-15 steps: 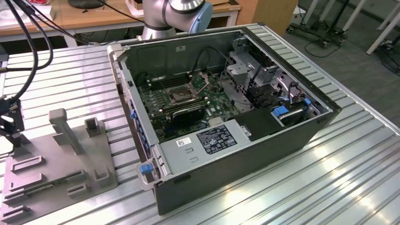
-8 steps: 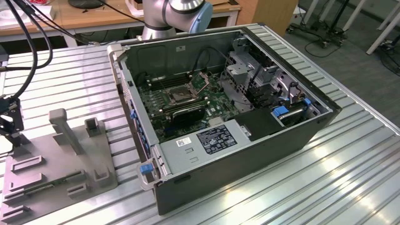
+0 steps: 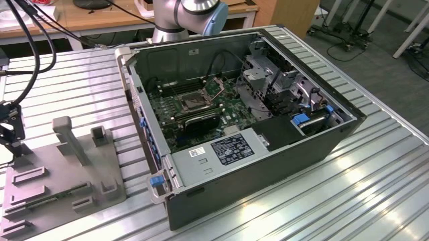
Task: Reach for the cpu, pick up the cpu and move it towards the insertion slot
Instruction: 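Pick up the cpu and move it towards the insertion slot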
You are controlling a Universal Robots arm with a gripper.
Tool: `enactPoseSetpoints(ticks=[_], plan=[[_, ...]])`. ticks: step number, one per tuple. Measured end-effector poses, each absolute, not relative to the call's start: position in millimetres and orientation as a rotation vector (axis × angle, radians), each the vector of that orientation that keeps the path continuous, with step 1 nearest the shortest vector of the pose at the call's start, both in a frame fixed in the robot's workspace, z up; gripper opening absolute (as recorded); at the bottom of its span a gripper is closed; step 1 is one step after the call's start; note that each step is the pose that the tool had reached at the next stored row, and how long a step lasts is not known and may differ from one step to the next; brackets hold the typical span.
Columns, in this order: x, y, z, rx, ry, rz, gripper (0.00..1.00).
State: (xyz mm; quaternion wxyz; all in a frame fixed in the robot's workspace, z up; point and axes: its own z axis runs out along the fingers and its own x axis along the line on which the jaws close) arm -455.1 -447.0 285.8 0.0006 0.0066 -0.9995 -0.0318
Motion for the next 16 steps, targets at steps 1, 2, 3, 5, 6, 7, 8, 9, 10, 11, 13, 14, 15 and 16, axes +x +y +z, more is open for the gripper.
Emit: enactPoseSetpoints(ticks=[1,2,3,5,6,7,8,9,10,11,13,14,15,16], plan=[[-455.2,-447.0,286.1,0.021,-3.139,-0.100,0.55],[-455.2,-447.0,286.2,0.021,-3.139,-0.100,0.55],[-455.2,-447.0,287.2,0.021,-3.139,-0.100,0.55],[-455.2,-447.0,288.1,0.021,-3.139,-0.100,0.55],[-455.2,-447.0,288.3,0.021,-3.139,-0.100,0.55],[-455.1,-447.0,288.5,0.021,-3.139,-0.100,0.55],[-455.2,-447.0,288.7,0.021,-3.139,-0.100,0.55],[-455.2,-447.0,289.0,0.021,-3.139,-0.100,0.55],[-455.2,-447.0,289.2,0.021,-3.139,-0.100,0.55],[-455.2,-447.0,289.4,0.021,-3.139,-0.100,0.55],[-455.2,-447.0,289.8,0.021,-3.139,-0.100,0.55],[-455.2,-447.0,290.1,0.021,-3.139,-0.100,0.55],[-455.1,-447.0,290.3,0.021,-3.139,-0.100,0.55],[-455.2,-447.0,290.5,0.021,-3.139,-0.100,0.55]])
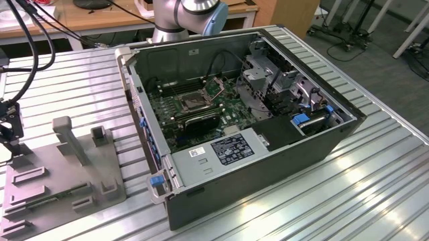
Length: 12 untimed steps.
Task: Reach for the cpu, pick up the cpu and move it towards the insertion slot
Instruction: 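Pick up the cpu and move it towards the insertion slot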
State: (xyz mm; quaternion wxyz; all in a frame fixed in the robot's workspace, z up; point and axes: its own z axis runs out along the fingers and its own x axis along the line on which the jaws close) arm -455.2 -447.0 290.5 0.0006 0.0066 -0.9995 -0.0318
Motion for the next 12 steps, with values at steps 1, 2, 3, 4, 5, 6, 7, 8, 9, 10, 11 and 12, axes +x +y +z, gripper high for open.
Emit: enactPoseSetpoints(ticks=[1,2,3,4,5,6,7,8,9,10,11,12], plan=[[-455.2,-447.0,290.7,0.021,-3.139,-0.100,0.55],[-455.2,-447.0,290.9,0.021,-3.139,-0.100,0.55],[-455.2,-447.0,291.0,0.021,-3.139,-0.100,0.55],[-455.1,-447.0,291.6,0.021,-3.139,-0.100,0.55],[-455.2,-447.0,292.1,0.021,-3.139,-0.100,0.55],[-455.2,-447.0,292.2,0.021,-3.139,-0.100,0.55],[-455.2,-447.0,292.4,0.021,-3.139,-0.100,0.55],[-455.2,-447.0,292.6,0.021,-3.139,-0.100,0.55],[-455.2,-447.0,292.9,0.021,-3.139,-0.100,0.55],[-455.2,-447.0,293.1,0.021,-3.139,-0.100,0.55],[-455.2,-447.0,293.3,0.021,-3.139,-0.100,0.55],[-455.1,-447.0,293.6,0.021,-3.139,-0.100,0.55]])
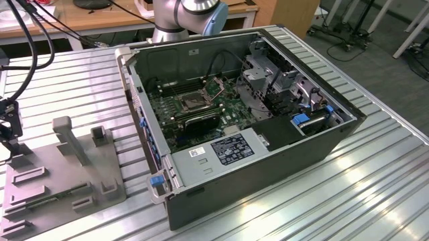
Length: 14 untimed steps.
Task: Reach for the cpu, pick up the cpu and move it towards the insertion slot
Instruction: 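Pick up the cpu and move it towards the insertion slot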
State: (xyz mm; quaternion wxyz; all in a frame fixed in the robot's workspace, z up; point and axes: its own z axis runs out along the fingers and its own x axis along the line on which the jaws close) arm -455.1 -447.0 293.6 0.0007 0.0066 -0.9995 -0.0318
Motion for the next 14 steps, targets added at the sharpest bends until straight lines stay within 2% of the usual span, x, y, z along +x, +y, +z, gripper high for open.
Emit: enactPoseSetpoints(ticks=[14], plan=[[-455.2,-447.0,297.1,0.021,-3.139,-0.100,0.55]])
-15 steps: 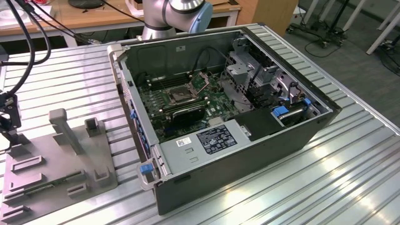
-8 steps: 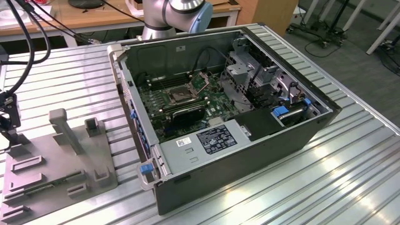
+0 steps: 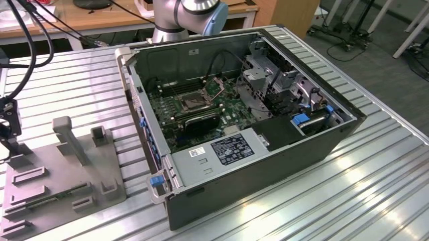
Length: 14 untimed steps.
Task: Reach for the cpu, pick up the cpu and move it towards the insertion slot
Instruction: 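Pick up the cpu and move it towards the insertion slot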
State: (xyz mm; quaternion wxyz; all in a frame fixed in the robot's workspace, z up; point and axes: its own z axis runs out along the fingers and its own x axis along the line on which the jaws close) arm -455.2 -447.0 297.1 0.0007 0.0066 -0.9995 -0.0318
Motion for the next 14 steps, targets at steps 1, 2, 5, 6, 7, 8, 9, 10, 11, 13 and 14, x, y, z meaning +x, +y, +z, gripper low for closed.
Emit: enactPoseSetpoints(ticks=[1,2,5,6,7,8,9,10,11,13,14], plan=[[-455.1,-447.0,297.5,0.021,-3.139,-0.100,0.55],[-455.2,-447.0,297.9,0.021,-3.139,-0.100,0.55],[-455.2,-447.0,299.0,0.021,-3.139,-0.100,0.55],[-455.2,-447.0,299.5,0.021,-3.139,-0.100,0.55],[-455.2,-447.0,300.0,0.021,-3.139,-0.100,0.55],[-455.2,-447.0,300.5,0.021,-3.139,-0.100,0.55],[-455.2,-447.0,300.9,0.021,-3.139,-0.100,0.55],[-455.2,-447.0,301.4,0.021,-3.139,-0.100,0.55],[-455.2,-447.0,301.8,0.021,-3.139,-0.100,0.55],[-455.2,-447.0,302.7,0.021,-3.139,-0.100,0.55],[-455.2,-447.0,303.2,0.021,-3.139,-0.100,0.55]])
